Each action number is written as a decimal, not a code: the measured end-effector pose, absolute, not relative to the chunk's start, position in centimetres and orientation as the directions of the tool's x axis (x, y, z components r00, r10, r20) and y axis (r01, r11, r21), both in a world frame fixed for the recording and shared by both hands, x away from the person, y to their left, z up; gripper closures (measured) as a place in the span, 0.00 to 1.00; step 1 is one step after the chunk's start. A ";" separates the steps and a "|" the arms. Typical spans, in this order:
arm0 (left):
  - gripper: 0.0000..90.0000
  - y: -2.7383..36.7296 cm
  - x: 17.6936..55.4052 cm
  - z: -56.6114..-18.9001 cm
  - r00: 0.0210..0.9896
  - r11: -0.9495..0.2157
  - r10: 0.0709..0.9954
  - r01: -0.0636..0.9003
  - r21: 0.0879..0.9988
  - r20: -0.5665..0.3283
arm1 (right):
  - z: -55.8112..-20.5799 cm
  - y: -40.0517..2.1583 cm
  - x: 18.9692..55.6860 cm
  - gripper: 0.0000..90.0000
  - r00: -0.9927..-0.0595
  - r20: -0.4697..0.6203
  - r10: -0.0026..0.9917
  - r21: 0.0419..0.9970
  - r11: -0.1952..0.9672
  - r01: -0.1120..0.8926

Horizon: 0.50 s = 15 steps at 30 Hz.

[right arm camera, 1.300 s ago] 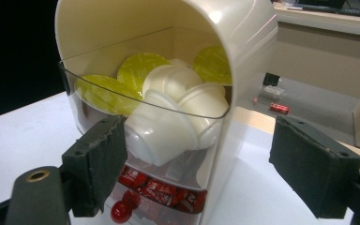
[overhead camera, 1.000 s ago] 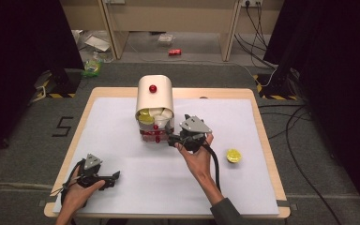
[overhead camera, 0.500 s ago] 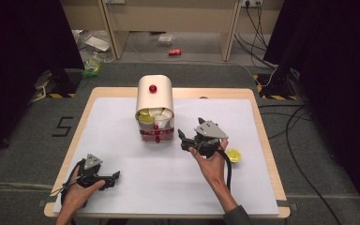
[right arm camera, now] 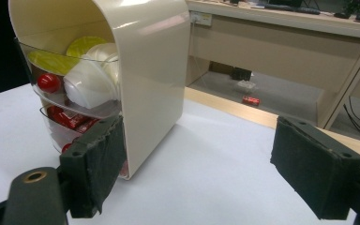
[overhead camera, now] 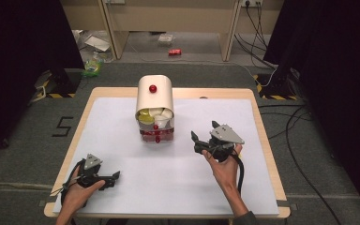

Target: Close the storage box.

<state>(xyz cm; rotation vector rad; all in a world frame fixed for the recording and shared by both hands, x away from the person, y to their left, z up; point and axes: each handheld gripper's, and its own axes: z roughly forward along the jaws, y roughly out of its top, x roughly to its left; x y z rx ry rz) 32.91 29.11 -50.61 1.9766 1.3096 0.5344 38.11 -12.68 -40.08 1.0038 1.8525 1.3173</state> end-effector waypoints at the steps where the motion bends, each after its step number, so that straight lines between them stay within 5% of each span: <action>1: 0.07 29.1 32.9 -50.6 0.405 -0.248 0.913 0.627 0.739 -0.038 | -40.0 -12.9 38.0 0.20 -0.498 -0.073 0.864 0.955 0.204 0.214; 15: 0.07 29.1 32.9 -50.6 0.406 -0.248 0.913 0.626 0.739 -0.038 | -40.7 -14.1 37.2 0.20 -0.487 -0.074 0.870 0.950 0.210 0.230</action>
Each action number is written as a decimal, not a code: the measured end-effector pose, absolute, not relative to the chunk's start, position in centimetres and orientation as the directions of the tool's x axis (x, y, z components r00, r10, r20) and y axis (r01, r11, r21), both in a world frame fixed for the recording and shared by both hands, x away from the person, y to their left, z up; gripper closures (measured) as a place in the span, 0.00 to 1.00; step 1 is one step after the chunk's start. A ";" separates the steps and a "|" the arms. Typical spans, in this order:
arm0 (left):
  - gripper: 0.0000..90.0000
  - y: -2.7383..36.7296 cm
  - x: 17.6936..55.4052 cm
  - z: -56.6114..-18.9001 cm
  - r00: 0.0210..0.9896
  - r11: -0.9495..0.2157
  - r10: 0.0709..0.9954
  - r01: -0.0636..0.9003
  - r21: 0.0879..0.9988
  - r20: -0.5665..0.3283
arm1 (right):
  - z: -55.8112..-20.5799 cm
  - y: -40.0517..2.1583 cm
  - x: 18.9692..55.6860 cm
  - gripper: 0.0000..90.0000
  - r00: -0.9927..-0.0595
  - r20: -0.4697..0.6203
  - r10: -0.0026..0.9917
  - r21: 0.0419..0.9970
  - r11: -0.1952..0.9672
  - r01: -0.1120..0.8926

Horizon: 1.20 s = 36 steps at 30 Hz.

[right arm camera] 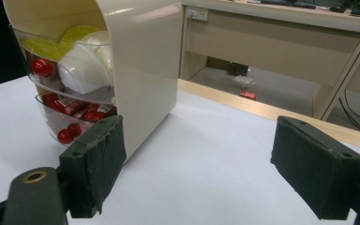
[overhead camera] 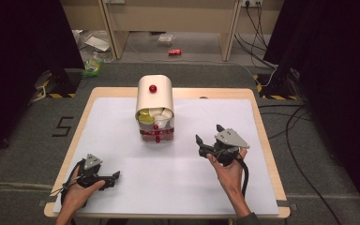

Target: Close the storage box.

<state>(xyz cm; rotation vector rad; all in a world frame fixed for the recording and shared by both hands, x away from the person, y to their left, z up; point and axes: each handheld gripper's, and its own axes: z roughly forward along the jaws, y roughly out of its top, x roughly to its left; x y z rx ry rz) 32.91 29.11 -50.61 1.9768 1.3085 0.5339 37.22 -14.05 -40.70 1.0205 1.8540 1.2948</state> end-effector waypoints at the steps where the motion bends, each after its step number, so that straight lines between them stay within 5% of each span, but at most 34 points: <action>1: 0.07 29.1 32.9 -50.6 0.406 -0.248 0.913 0.626 0.739 -0.037 | -40.8 -14.4 37.1 0.20 -0.483 -0.068 0.873 0.950 0.205 0.236; 36: 0.07 29.1 32.9 -50.6 0.406 -0.250 0.913 0.625 0.739 -0.035 | -42.8 -20.8 34.4 0.18 -0.368 -0.039 0.929 0.940 0.158 0.301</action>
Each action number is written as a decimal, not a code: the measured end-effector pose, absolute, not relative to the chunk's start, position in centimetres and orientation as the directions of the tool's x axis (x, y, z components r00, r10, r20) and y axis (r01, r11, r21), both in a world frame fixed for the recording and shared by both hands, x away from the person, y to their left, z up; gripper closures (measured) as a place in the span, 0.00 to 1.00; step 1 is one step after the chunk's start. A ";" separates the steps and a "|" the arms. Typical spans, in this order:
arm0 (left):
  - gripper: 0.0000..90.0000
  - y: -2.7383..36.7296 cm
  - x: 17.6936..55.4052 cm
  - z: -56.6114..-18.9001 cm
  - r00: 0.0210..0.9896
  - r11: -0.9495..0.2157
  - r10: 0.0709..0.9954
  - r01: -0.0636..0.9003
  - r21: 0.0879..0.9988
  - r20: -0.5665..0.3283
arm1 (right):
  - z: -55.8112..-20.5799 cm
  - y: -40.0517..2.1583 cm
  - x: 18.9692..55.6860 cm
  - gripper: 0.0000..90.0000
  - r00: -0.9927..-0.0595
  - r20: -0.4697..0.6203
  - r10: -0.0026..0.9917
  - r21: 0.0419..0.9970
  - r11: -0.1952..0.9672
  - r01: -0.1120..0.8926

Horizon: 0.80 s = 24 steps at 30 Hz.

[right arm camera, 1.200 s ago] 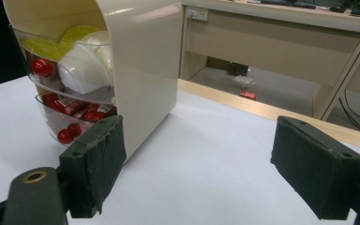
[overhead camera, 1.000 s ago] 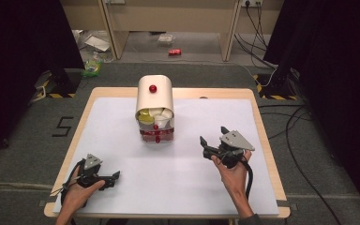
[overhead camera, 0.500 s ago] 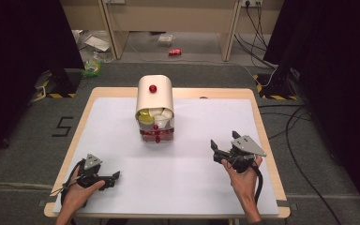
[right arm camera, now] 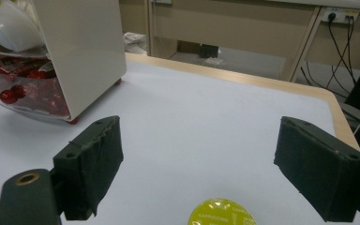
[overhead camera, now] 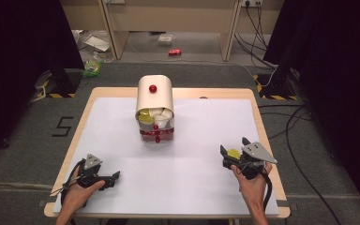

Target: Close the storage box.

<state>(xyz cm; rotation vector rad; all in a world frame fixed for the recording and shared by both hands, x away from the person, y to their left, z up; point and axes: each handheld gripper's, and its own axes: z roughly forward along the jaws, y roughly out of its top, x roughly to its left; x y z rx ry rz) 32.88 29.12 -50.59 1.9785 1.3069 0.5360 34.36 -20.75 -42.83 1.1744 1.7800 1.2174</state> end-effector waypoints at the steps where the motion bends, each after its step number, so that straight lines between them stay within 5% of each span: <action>1: 0.07 29.1 32.9 -50.6 0.406 -0.250 0.913 0.625 0.739 -0.035 | -42.9 -20.9 34.3 0.18 -0.366 -0.039 0.930 0.939 0.159 0.306; 24: 0.07 29.2 32.9 -50.6 0.407 -0.250 0.913 0.625 0.739 -0.035 | -44.4 -22.7 32.8 0.17 -0.356 -0.021 0.934 0.923 0.155 0.353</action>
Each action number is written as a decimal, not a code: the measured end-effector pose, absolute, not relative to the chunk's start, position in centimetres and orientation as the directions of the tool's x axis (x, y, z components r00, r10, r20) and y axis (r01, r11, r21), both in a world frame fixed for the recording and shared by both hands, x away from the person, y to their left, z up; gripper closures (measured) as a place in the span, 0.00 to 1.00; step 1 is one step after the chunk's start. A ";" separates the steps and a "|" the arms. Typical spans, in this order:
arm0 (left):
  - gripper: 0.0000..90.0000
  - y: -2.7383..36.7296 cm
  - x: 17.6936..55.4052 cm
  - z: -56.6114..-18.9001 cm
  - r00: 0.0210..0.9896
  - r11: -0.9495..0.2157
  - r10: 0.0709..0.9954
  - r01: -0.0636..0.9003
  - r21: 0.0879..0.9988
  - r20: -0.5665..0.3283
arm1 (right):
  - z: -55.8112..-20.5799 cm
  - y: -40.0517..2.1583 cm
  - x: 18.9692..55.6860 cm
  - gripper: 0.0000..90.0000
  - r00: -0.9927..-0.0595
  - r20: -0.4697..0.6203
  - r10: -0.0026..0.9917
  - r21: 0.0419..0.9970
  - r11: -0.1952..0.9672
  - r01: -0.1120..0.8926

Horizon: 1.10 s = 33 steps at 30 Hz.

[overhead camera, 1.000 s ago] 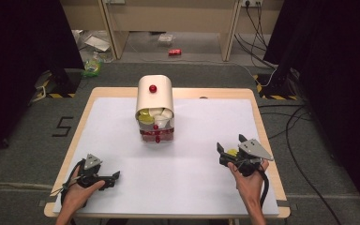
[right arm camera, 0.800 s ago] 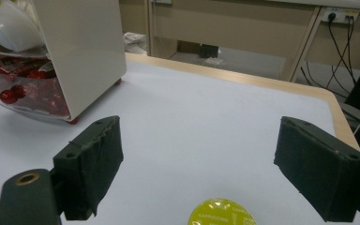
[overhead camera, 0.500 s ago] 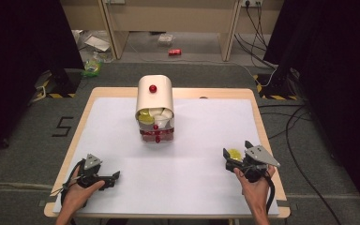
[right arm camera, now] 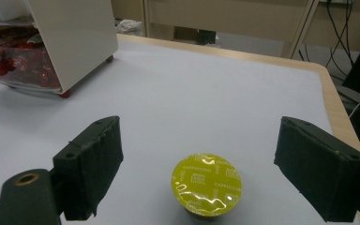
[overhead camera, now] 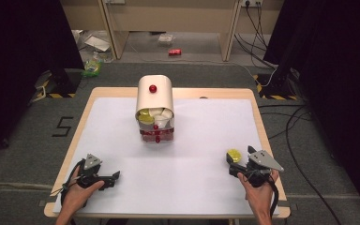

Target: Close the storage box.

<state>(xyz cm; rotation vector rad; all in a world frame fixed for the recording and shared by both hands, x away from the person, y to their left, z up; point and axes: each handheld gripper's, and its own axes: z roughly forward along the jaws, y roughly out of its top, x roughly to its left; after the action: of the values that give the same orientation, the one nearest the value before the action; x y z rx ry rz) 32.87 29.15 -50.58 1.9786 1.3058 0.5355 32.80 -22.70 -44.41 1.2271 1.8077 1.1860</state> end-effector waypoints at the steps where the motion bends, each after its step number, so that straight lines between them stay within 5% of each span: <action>1: 0.07 29.2 32.9 -50.6 0.408 -0.251 0.913 0.625 0.739 -0.035 | -44.5 -22.8 32.7 0.17 -0.354 -0.021 0.935 0.922 0.155 0.355; 33: 0.07 29.2 32.9 -50.6 0.407 -0.249 0.912 0.625 0.740 -0.037 | -46.2 -24.6 30.8 0.17 -0.354 0.005 0.935 0.891 0.157 0.427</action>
<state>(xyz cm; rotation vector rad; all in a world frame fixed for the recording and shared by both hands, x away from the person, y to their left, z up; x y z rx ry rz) 32.87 29.17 -50.57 1.9775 1.3056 0.5344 30.84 -24.60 -46.25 1.2926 1.8657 1.1469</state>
